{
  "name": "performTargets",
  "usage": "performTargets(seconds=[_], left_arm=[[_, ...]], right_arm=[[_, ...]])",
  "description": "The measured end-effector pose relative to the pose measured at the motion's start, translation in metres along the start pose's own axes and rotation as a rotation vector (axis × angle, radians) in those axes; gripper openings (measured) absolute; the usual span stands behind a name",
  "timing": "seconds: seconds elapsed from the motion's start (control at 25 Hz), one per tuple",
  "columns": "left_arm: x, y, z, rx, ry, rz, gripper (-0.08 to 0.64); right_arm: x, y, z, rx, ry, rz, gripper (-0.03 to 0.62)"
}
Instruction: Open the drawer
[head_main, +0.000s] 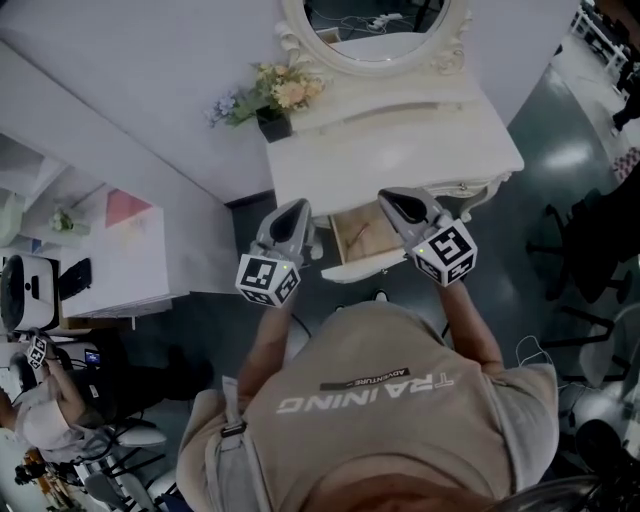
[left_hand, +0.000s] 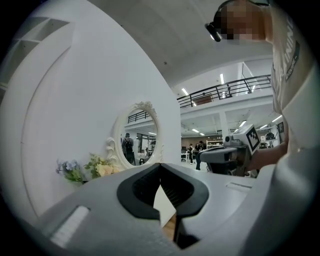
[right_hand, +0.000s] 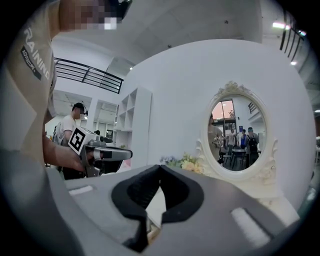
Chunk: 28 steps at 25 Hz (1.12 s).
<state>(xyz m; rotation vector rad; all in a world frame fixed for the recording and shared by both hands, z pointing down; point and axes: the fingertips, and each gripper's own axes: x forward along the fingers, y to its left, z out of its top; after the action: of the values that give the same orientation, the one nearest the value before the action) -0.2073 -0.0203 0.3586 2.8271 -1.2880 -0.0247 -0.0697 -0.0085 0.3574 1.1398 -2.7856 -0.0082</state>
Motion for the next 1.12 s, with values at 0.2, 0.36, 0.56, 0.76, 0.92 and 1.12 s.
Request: performTargets(seconds=[0.2, 0.36, 0.56, 0.76, 0.92, 1.12], left_arm=[[0.0, 0.005, -0.005, 0.032, 0.035, 0.033, 0.008], [0.008, 0.014, -0.011, 0.037, 0.049, 0.054, 0.008], [0.025, 0.027, -0.012, 0.05, 0.056, 0.072, 0.008], [0.043, 0.041, -0.026, 0.031, 0.088, 0.092, 0.008], [0.052, 0.052, -0.045, 0.01, 0.121, 0.108, 0.008], [0.058, 0.054, -0.06, 0.0, 0.14, 0.123, 0.008]], right_arm=[[0.011, -0.008, 0.002, -0.02, 0.018, 0.008, 0.003], [0.023, -0.024, -0.006, -0.027, 0.035, 0.009, 0.003], [0.04, -0.042, -0.013, -0.013, 0.045, 0.033, 0.003], [0.055, -0.066, -0.021, -0.011, 0.077, 0.043, 0.003], [0.067, -0.085, -0.034, -0.002, 0.075, 0.034, 0.003], [0.07, -0.093, -0.055, 0.023, 0.086, 0.037, 0.003]])
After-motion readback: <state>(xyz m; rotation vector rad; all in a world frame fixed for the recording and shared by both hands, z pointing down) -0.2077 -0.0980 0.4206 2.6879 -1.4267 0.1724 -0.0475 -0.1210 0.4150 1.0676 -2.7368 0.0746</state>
